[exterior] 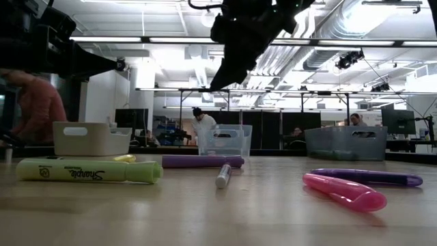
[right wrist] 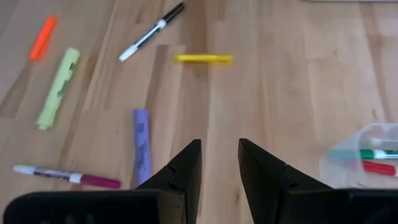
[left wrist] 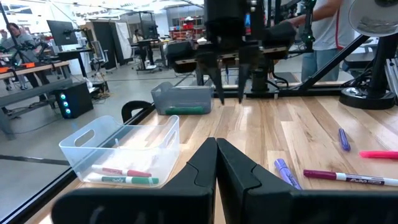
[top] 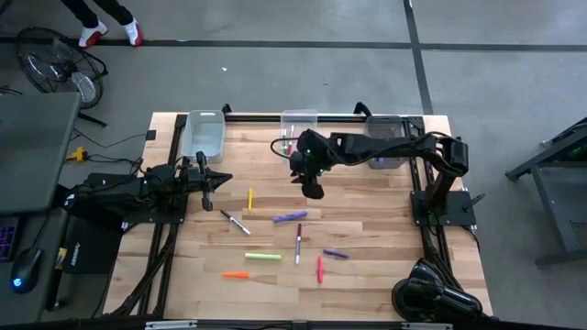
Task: Pick & Place Markers
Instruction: Put the maroon marker pen into the transparent bin
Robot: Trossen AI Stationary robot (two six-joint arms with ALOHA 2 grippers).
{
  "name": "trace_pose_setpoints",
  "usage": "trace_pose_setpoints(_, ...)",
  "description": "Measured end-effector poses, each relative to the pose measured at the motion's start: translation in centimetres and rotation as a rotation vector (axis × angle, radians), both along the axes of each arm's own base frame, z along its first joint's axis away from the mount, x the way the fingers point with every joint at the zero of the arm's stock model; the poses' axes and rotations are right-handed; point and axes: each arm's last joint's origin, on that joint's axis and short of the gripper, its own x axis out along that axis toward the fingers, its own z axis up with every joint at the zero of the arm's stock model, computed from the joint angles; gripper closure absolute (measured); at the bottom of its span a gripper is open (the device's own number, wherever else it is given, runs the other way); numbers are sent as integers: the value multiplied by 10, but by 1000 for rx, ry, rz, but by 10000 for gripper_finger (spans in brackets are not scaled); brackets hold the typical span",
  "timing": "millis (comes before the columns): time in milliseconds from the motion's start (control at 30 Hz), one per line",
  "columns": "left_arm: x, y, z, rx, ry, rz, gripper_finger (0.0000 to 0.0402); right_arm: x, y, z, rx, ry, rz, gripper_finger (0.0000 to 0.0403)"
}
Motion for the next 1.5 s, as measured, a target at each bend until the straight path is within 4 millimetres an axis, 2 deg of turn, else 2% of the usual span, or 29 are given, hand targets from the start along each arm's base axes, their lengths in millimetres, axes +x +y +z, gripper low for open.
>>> trace_pose_setpoints(300, 0, 0, 0, 0, 0, 0, 400, 0, 38, -6, 8, 107, -113, 308)
trace_pose_setpoints(633, 0, 0, 0, 0, 0, 0, 400, -3, 113, -8, 134, 156, -271, 308)
trace_pose_setpoints(800, 0, 0, 0, 0, 0, 1, 400, -12, 141, -11, 192, 191, -480, 308)
trace_pose_setpoints(1000, 0, 0, 0, 0, 0, 1, 400, -18, 154, -18, 429, 209, -907, 308)
trace_pose_setpoints(1100, 0, 0, 0, 0, 0, 0, 400, -16, 158, -29, 558, 256, -1051, 308)
trace_pose_setpoints(1267, 0, 0, 0, 0, 0, 0, 400, -10, 165, -51, 617, 369, -1078, 308)
trace_pose_setpoints(1500, 0, 0, 0, 0, 0, 0, 400, 7, 175, -58, 617, 386, -1039, 303)
